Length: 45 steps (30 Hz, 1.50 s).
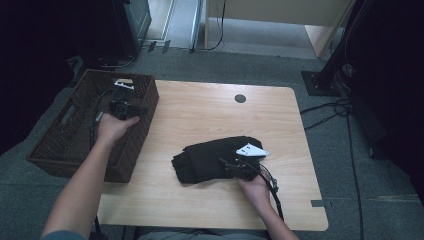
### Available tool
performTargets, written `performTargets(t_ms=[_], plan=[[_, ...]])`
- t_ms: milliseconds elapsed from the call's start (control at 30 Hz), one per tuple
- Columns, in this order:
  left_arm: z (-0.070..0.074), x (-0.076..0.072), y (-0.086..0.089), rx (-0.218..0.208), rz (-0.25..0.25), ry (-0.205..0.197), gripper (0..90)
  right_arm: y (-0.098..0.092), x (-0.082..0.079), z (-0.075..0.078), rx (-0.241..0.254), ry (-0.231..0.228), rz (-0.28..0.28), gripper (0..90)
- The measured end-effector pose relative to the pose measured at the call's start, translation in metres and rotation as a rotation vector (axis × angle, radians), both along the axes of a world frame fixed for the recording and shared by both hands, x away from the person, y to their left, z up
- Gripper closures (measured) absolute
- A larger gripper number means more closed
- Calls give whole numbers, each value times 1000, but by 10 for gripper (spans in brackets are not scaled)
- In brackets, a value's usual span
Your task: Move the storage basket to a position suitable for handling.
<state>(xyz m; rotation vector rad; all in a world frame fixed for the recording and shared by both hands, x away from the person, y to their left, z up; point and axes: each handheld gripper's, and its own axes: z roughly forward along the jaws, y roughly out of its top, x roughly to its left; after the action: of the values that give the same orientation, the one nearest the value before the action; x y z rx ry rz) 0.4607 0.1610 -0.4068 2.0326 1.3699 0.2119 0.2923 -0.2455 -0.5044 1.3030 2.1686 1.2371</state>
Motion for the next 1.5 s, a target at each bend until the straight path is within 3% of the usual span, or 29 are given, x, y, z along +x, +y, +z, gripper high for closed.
performTargets(t_ms=[67, 333, 600, 767, 967, 1267, 1500], plan=[[-1, 1, 0, -1, 7, 2, 759, 0, 0, 0, 1, -3, 0, 386], [-1, 5, -10, 10, -9, 0, 772, 0, 0, -1, 1, -6, -5, 386], [-2, 6, -60, 3, -143, -10, 780, 1, -1, -1, 5, -4, -11, 387], [-2, -8, -89, 13, -267, -17, 785, 0, -2, -2, 8, -10, -9, 388], [-3, -27, -102, 3, -330, -34, 797, 1, -3, -2, 5, -8, -10, 389], [1, -31, -100, -6, -323, -28, 740, 1, -3, -2, 4, -12, -10, 389], [25, -45, -99, -20, -308, -81, 640, 0, -4, 2, -4, 7, -10, 408]])
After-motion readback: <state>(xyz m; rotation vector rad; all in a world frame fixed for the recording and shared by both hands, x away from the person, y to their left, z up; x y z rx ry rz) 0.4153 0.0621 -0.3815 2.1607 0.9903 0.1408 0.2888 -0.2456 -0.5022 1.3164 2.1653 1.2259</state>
